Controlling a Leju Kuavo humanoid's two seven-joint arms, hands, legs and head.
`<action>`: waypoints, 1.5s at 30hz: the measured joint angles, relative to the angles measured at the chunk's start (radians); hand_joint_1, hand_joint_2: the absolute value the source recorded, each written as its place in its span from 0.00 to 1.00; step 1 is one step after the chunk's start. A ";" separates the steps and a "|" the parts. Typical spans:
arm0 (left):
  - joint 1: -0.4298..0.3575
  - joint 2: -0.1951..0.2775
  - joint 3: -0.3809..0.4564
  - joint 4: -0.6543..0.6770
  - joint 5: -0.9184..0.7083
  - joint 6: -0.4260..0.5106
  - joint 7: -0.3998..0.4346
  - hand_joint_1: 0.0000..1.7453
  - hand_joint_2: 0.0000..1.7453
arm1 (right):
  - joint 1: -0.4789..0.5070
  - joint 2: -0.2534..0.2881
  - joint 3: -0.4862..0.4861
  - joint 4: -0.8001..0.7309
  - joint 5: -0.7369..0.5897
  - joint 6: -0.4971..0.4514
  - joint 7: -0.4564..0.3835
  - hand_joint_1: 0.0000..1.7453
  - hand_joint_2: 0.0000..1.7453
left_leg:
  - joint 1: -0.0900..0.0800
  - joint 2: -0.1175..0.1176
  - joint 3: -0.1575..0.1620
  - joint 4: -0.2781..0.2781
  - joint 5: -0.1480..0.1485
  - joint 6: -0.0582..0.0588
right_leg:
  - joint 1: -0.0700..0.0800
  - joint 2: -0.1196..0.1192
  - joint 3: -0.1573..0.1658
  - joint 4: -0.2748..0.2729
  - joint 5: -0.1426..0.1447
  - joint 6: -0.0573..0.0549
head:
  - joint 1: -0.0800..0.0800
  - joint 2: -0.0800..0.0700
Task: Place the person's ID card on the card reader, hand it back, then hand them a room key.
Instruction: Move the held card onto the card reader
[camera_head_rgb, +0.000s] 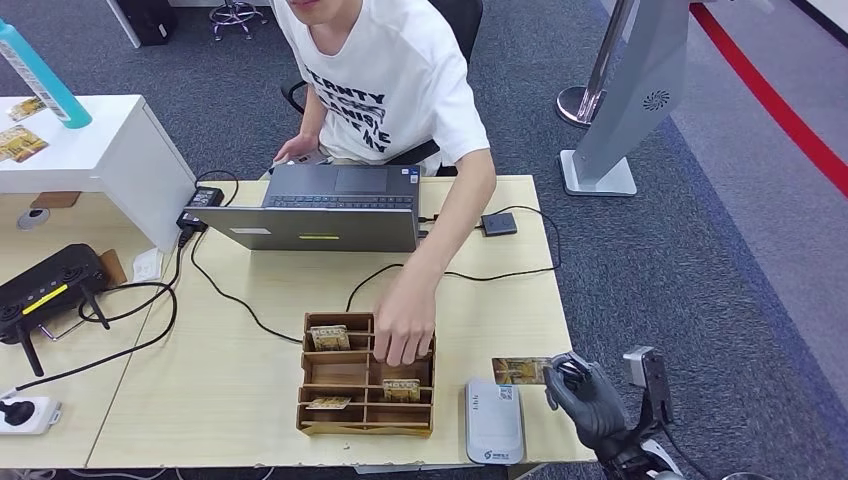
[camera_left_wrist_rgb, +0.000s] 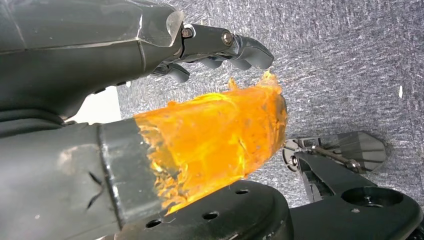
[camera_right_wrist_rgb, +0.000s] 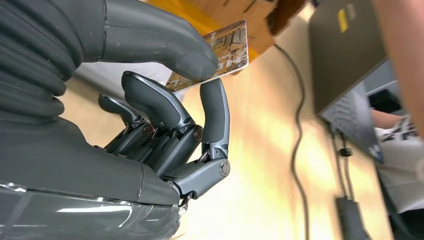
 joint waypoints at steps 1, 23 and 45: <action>0.000 0.000 0.001 0.000 0.001 0.000 0.000 0.00 0.00 | 0.012 -0.019 0.001 -0.007 -0.007 0.000 0.004 1.00 1.00 | 0.000 0.000 0.000 0.000 0.000 0.000 | 0.000 0.000 0.000 0.000 0.000 0.000 | 0.000 0.000; -0.001 0.004 0.013 0.007 -0.007 -0.017 0.003 0.00 0.00 | 0.092 -0.387 0.090 -0.141 -0.213 0.090 0.039 1.00 1.00 | 0.000 0.001 0.000 0.000 -0.001 0.001 | 0.000 0.001 0.000 0.000 0.000 0.000 | 0.000 0.000; -0.006 0.004 0.013 0.008 -0.033 -0.031 0.006 0.00 0.00 | -0.438 -0.421 0.335 0.129 -0.136 0.250 0.219 1.00 1.00 | 0.000 0.002 0.001 0.001 0.000 0.001 | 0.000 0.002 0.000 0.000 0.001 0.000 | 0.000 0.000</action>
